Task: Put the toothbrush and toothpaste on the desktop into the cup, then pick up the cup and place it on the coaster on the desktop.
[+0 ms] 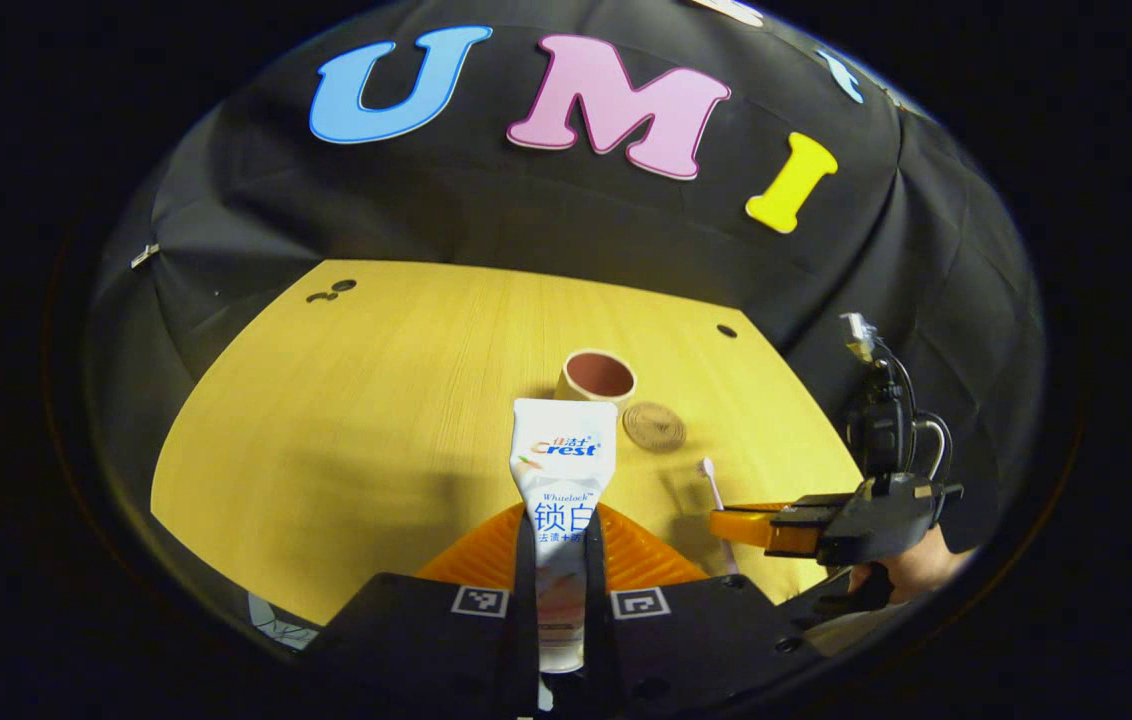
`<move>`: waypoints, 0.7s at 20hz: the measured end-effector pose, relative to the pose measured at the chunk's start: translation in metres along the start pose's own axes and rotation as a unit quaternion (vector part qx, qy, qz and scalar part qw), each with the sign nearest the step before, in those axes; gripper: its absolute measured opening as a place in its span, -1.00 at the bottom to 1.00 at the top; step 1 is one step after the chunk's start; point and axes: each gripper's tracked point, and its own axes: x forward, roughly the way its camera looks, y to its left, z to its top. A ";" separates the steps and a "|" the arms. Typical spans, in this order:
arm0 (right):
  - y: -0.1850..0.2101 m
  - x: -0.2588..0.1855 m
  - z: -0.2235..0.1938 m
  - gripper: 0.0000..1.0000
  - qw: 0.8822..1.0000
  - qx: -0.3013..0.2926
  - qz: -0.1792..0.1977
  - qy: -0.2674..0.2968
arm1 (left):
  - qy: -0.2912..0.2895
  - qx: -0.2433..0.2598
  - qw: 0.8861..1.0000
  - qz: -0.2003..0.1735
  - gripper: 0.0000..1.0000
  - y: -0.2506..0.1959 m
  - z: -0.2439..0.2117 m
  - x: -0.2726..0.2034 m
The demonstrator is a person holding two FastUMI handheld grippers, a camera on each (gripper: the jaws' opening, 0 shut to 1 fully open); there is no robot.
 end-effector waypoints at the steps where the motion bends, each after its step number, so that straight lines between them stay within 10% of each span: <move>1: 0.001 -0.006 0.015 -0.87 1.000 -0.002 0.009 -0.023 | -0.016 -0.003 1.000 -0.007 -0.54 -0.005 0.015 0.006; 14: 0.002 -0.053 0.093 -0.88 0.989 -0.004 0.088 -0.123 | -0.196 0.020 0.975 -0.103 -0.55 -0.061 0.173 0.087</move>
